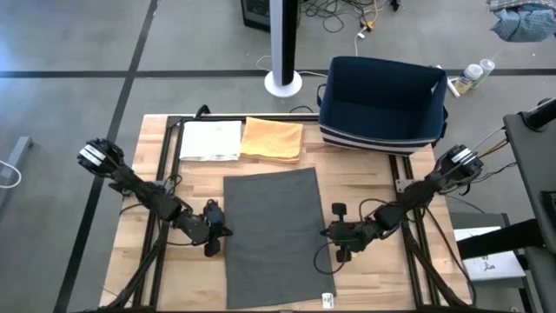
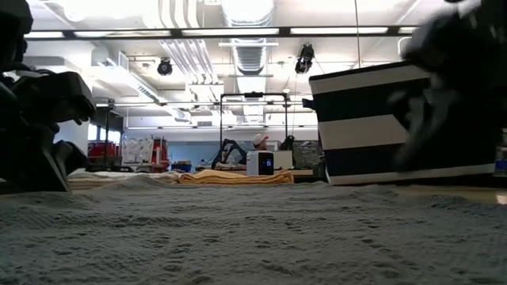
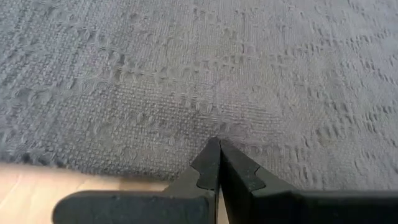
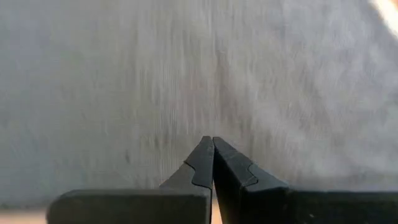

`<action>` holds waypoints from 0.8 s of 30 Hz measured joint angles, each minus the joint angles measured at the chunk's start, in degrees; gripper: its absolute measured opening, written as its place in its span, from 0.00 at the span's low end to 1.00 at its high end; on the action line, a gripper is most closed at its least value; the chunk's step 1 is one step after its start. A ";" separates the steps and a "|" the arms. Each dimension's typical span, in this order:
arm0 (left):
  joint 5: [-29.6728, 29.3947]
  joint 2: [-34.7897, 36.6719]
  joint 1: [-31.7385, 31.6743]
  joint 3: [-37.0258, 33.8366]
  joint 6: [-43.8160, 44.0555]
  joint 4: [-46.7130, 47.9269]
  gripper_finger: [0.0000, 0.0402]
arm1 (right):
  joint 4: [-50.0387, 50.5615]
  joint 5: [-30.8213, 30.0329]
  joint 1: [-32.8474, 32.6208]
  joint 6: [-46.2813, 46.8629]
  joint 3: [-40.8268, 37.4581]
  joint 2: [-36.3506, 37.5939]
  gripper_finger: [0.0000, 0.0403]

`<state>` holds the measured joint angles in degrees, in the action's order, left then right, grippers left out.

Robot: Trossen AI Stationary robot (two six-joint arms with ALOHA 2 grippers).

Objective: Fold towel
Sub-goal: Fold the black towel

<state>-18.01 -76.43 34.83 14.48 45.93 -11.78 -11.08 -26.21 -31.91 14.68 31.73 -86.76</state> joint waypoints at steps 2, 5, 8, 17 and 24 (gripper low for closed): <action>-0.22 2.95 -0.01 -0.21 -1.39 2.23 0.00 | 0.58 0.01 0.85 -1.22 -0.09 0.42 0.00; -1.09 8.46 -0.09 0.11 -2.61 6.73 0.00 | 0.41 2.02 2.76 -1.82 -0.15 -0.08 0.00; -1.86 13.79 -0.09 0.51 -1.83 9.30 0.00 | 0.75 5.35 4.96 -1.69 -0.27 -2.96 0.00; -0.73 19.88 -0.02 0.59 -0.52 15.84 0.00 | 1.66 5.75 5.88 -3.70 0.30 -2.56 0.00; -0.75 21.53 0.36 2.49 -2.15 14.86 0.00 | 1.52 5.26 6.77 -6.85 0.73 1.86 0.00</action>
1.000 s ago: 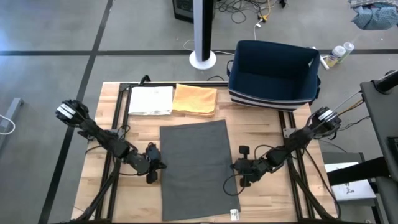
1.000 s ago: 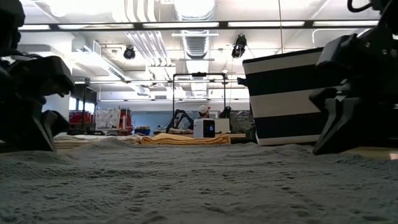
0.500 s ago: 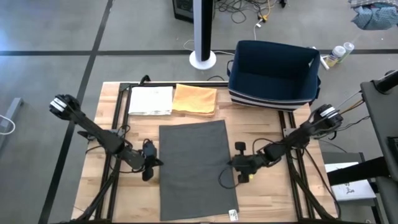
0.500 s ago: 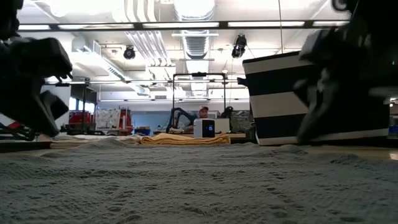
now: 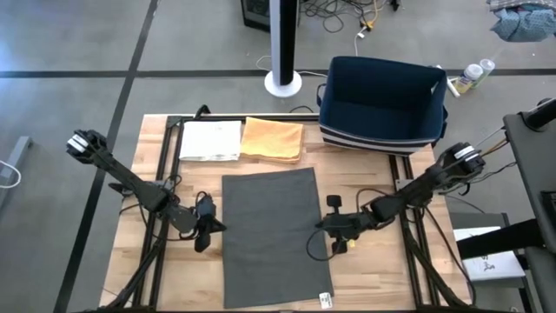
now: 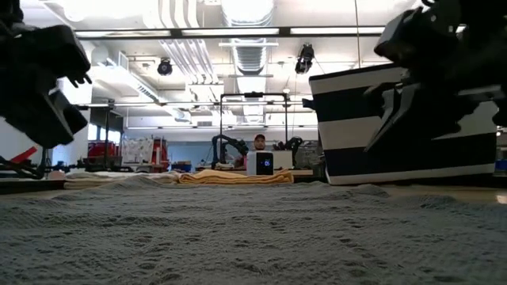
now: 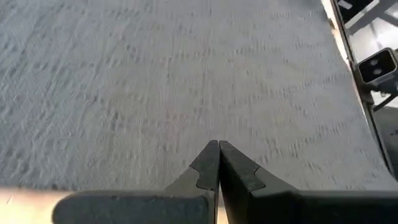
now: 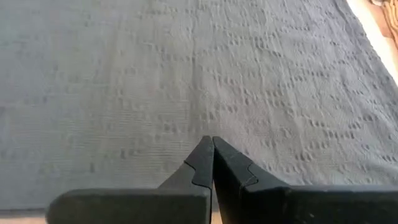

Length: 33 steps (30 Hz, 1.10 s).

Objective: Fold towel
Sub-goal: Fold the black towel

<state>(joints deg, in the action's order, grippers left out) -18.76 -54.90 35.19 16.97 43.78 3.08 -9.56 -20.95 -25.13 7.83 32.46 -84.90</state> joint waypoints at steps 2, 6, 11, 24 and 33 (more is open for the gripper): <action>0.00 -0.95 0.53 -0.34 0.76 -0.23 0.00 | -0.32 0.11 0.61 0.64 -0.29 -0.60 0.00; -0.05 -5.39 1.61 -2.30 4.19 -3.44 0.00 | 0.21 1.91 1.09 3.27 -1.43 -3.68 0.00; 0.37 -12.88 2.16 -3.32 6.56 -8.64 0.00 | -0.55 3.14 1.08 4.09 -1.42 -6.39 0.00; 1.44 -13.33 2.23 4.47 5.14 2.47 0.00 | 0.22 2.97 1.35 -0.49 0.01 -0.65 0.00; -5.77 -20.25 2.85 7.29 3.33 5.07 0.00 | -0.35 3.97 1.36 2.67 -0.25 -6.59 0.00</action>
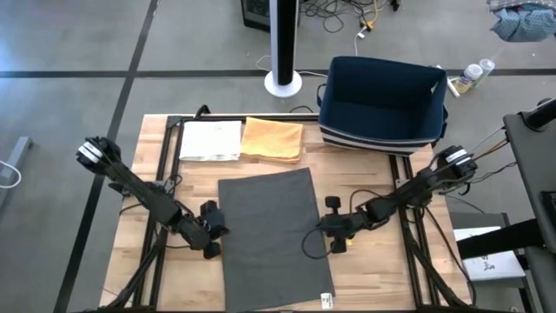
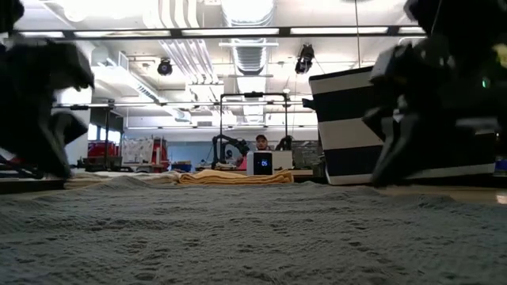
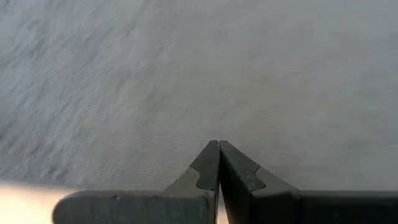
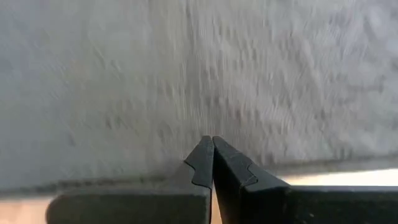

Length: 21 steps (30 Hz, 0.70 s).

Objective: Fold towel
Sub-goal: Fold the black towel

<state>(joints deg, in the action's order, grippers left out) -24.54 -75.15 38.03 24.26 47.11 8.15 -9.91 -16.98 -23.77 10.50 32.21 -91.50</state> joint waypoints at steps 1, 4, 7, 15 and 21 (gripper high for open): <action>-0.93 -1.58 0.05 -0.08 0.86 -0.03 0.00 | -0.72 -0.02 0.16 -0.17 0.05 -0.87 0.00; -2.10 -5.64 0.21 0.40 2.06 -0.71 0.00 | -1.21 -0.10 0.18 -0.55 0.29 -2.21 0.00; -1.83 -6.85 0.21 3.12 1.05 2.69 0.00 | -0.06 0.30 0.18 -2.38 0.18 -0.76 0.00; 1.32 0.07 1.93 16.46 -3.10 22.39 0.00 | 0.68 0.71 0.46 -2.71 -0.06 6.09 0.00; 1.30 -1.78 4.09 13.19 -0.25 12.11 0.00 | 0.66 0.51 0.46 -1.50 -0.39 3.03 0.00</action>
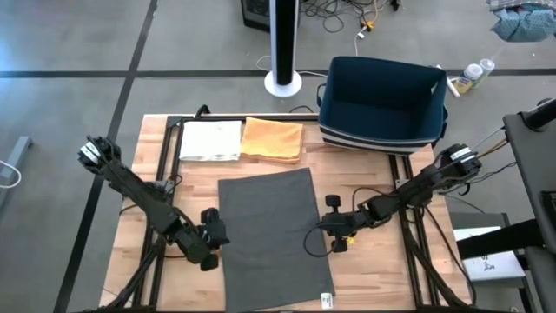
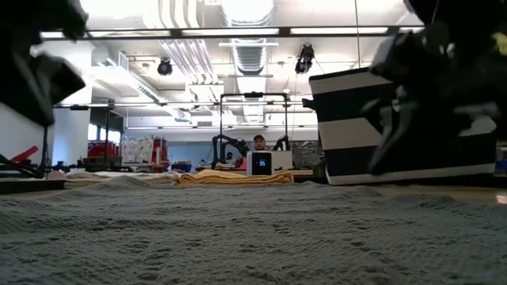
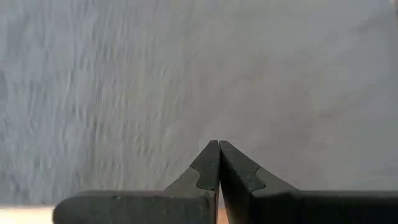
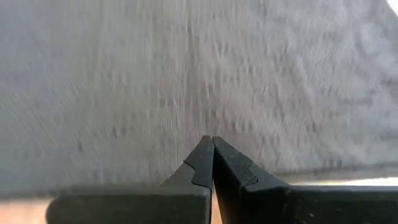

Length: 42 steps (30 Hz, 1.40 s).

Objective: Fold towel
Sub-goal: Fold the black towel

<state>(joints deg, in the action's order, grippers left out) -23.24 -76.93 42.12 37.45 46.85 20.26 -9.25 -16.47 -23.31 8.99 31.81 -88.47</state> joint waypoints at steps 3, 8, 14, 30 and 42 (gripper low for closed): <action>1.51 -3.09 0.05 -2.75 4.65 -1.25 0.00 | -0.48 0.00 0.07 0.04 0.02 -2.61 0.00; 5.66 -7.03 0.23 -5.68 9.03 -5.29 0.00 | -1.61 -0.50 0.09 0.63 0.28 -4.54 0.00; 6.96 -5.89 0.21 -4.89 9.10 -1.88 0.00 | 1.02 -0.03 0.09 -2.98 0.71 0.47 0.00; 3.16 13.25 -3.97 -8.83 20.51 6.81 0.00 | 3.78 -3.72 2.96 24.95 4.59 0.59 0.00; -0.05 30.63 -19.17 -18.29 32.56 6.85 0.08 | 12.32 1.45 16.21 35.17 13.93 4.16 0.14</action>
<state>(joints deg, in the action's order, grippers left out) -23.29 -46.30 22.95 19.15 79.42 27.11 3.07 -15.02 -7.10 44.16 45.74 -84.31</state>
